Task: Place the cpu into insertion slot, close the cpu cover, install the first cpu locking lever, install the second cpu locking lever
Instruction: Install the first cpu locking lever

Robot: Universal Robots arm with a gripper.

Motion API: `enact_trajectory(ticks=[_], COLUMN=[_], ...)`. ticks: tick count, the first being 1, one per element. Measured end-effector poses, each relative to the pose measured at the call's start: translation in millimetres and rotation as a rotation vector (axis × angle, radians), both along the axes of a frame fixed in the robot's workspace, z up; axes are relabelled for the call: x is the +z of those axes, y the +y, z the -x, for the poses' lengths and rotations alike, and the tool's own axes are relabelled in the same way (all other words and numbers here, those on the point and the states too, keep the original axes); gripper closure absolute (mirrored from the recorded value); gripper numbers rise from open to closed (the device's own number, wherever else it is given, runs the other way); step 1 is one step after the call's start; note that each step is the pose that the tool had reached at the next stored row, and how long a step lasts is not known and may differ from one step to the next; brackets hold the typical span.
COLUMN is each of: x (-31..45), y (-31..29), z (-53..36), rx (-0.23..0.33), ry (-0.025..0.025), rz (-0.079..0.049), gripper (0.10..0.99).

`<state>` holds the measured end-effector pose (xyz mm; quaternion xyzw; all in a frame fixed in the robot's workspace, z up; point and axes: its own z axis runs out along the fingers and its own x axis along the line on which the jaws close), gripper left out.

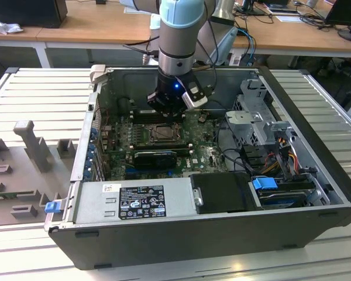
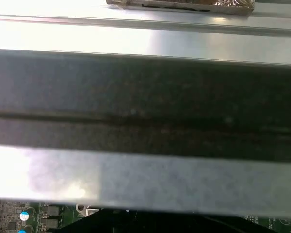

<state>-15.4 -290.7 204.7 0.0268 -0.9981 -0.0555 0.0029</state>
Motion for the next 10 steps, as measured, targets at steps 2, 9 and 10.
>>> enact_trajectory(ticks=[2, 9, 10], x=[-0.3, -4.1, -4.1], y=[0.0, 0.1, 0.1], z=[-0.1, -0.2, -0.1], rx=[0.0, 0.0, 0.0], ry=[0.0002, 0.0005, 0.0006], rz=[0.004, 0.018, 0.018], gripper=[0.98, 0.98, 0.98])
